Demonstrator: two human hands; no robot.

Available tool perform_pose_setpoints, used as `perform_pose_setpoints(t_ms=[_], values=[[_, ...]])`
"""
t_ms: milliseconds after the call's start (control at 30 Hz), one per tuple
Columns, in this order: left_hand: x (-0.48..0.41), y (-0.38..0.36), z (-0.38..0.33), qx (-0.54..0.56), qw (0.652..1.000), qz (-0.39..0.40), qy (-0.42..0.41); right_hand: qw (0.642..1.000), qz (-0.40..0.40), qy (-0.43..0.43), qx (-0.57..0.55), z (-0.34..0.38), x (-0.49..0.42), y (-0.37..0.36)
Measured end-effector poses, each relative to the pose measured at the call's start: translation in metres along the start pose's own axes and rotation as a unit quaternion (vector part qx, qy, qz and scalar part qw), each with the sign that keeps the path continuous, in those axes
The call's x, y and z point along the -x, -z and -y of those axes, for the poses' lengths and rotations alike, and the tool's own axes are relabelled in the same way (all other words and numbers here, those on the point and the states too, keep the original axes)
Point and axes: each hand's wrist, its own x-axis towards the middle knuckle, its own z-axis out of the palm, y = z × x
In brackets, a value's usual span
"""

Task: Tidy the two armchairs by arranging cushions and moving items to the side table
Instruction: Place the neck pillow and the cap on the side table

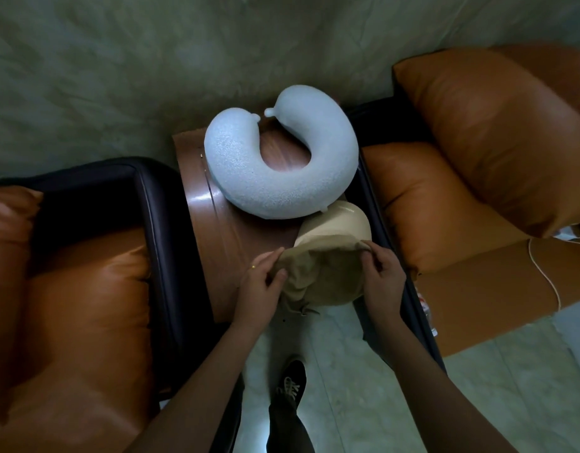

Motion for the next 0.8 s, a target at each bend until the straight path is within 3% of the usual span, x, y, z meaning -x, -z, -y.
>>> perform_pose_setpoints(t_ms=[133, 333, 500, 800], values=[[-0.022, -0.018, -0.006, -0.008, 1.000, 0.022, 0.000, 1.000, 0.000, -0.006, 0.002, -0.002, -0.017, 0.006], [-0.057, -0.036, -0.024, 0.016, 0.999, -0.031, -0.001, 1.000, 0.009, -0.015, 0.002, 0.005, -0.050, 0.013], [-0.064, -0.030, -0.023, 0.061, 0.996, -0.070, -0.010, 0.999, -0.004, 0.034, -0.012, 0.018, -0.062, 0.015], [-0.071, -0.011, 0.007, -0.004, 0.996, -0.081, 0.032, 0.999, 0.037, 0.009, 0.003, 0.006, -0.041, -0.010]])
